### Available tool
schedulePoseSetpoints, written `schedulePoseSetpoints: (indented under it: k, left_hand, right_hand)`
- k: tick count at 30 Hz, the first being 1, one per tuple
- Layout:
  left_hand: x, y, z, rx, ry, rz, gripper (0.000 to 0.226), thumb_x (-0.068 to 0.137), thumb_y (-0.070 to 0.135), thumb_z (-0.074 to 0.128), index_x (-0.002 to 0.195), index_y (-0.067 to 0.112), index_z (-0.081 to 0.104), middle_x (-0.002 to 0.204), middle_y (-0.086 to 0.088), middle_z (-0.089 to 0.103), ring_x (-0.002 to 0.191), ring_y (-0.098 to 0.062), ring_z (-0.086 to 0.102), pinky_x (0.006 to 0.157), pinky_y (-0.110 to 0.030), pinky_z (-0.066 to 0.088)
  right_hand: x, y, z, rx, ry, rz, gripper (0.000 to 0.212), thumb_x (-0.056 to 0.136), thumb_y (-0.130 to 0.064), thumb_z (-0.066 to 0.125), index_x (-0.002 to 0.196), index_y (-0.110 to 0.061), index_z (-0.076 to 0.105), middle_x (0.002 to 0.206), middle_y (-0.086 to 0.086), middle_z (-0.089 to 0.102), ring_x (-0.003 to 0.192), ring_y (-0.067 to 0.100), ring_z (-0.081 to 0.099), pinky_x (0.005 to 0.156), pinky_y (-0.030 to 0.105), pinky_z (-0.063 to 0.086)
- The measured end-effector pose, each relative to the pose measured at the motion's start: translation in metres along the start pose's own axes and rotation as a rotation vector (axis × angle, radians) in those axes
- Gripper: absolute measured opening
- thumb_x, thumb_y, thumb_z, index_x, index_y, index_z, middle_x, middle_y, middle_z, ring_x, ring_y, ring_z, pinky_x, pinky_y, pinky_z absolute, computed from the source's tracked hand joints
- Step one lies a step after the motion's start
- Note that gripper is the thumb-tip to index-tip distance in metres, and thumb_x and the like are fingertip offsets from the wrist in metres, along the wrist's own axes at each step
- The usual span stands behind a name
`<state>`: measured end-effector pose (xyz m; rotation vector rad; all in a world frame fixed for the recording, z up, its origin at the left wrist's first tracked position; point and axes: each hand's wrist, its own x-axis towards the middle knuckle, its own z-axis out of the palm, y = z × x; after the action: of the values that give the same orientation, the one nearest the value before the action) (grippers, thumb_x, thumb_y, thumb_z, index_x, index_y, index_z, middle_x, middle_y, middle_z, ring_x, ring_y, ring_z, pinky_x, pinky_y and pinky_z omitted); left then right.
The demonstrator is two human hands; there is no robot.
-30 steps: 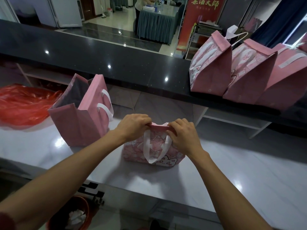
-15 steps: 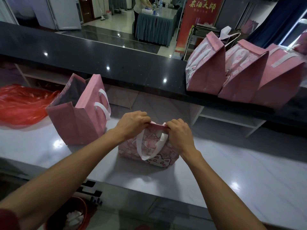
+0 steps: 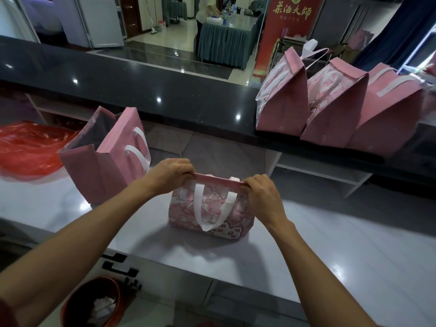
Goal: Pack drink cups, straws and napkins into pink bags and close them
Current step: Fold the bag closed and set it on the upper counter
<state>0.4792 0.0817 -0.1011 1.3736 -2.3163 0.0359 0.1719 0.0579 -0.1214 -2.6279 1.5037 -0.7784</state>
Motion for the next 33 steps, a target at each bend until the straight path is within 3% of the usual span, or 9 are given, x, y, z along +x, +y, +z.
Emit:
schedulePoseSetpoints:
  k: [3,9,16,19,22,25,29,33]
  left_hand:
    - [-0.004,-0.004,-0.001,-0.019,-0.004,-0.062,0.010,0.092,0.016,0.072,0.099,0.012,0.077,0.089,-0.001,0.069,0.075,-0.011,0.062,0.066,-0.027,0.058]
    - [0.000,-0.002,-0.004,0.045,0.021,-0.101,0.008,0.092,0.014,0.071,0.097,0.011,0.078,0.086,-0.004,0.071,0.075,-0.017,0.065,0.066,-0.030,0.057]
    - [0.025,0.015,-0.001,0.159,0.010,-0.185,0.018,0.096,0.026,0.066,0.106,0.016,0.078,0.098,-0.003,0.074,0.087,-0.017,0.067,0.074,-0.028,0.054]
    - [0.032,0.026,0.007,0.213,0.029,-0.207,0.033,0.092,0.029,0.072,0.123,0.021,0.071,0.123,-0.002,0.071,0.115,-0.024,0.062,0.090,-0.043,0.053]
    - [0.029,0.046,0.023,0.166,0.033,-0.314,0.059,0.094,0.036,0.068,0.148,0.023,0.048,0.154,0.000,0.046,0.143,-0.023,0.038,0.108,-0.049,0.041]
    - [0.020,0.079,0.039,-0.002,0.120,-0.337,0.054,0.097,0.036,0.063,0.147,0.022,0.049,0.152,-0.001,0.048,0.142,-0.020,0.040,0.112,-0.049,0.040]
    - [-0.005,0.119,0.058,-0.145,0.207,-0.385,0.052,0.099,0.042,0.052,0.145,0.018,0.052,0.151,-0.003,0.050,0.142,-0.020,0.042,0.118,-0.047,0.034]
    - [-0.043,0.148,0.071,-0.324,0.389,-0.556,0.055,0.098,0.043,0.054,0.146,0.016,0.051,0.152,0.003,0.047,0.143,-0.009,0.038,0.120,-0.031,0.030]
  right_hand:
    - [-0.003,0.011,-0.005,0.049,-0.049,0.038,0.016,0.095,-0.026,0.067,0.101,-0.012,0.072,0.090,0.001,0.069,0.082,0.021,0.056,0.075,0.039,0.052]
    - [-0.013,0.022,-0.008,0.066,-0.002,0.006,0.013,0.094,-0.022,0.068,0.092,-0.009,0.072,0.082,0.002,0.067,0.074,0.021,0.054,0.066,0.039,0.051]
    - [-0.025,0.031,-0.006,0.061,0.070,0.036,0.008,0.089,-0.012,0.073,0.083,-0.010,0.067,0.073,0.002,0.063,0.066,0.020,0.052,0.060,0.042,0.053]
    - [-0.033,0.031,-0.008,0.097,0.096,0.071,0.012,0.090,-0.014,0.070,0.080,-0.013,0.064,0.072,-0.001,0.061,0.065,0.018,0.051,0.061,0.041,0.053]
    - [-0.043,0.018,-0.012,0.148,0.133,0.098,0.016,0.089,-0.018,0.071,0.077,-0.014,0.061,0.072,-0.002,0.060,0.065,0.015,0.049,0.062,0.037,0.051]
    - [-0.053,0.000,-0.009,0.239,0.092,0.094,0.016,0.093,-0.031,0.068,0.087,-0.017,0.064,0.085,-0.003,0.067,0.075,0.011,0.050,0.073,0.027,0.044]
    - [-0.068,-0.015,-0.006,0.460,-0.088,0.066,0.042,0.097,-0.059,0.050,0.114,-0.025,0.068,0.116,-0.009,0.068,0.100,0.010,0.056,0.086,0.022,0.045]
    - [-0.100,0.000,-0.002,0.698,-0.050,0.147,0.031,0.098,-0.051,0.055,0.116,-0.030,0.068,0.117,-0.017,0.065,0.109,0.003,0.056,0.094,0.027,0.051]
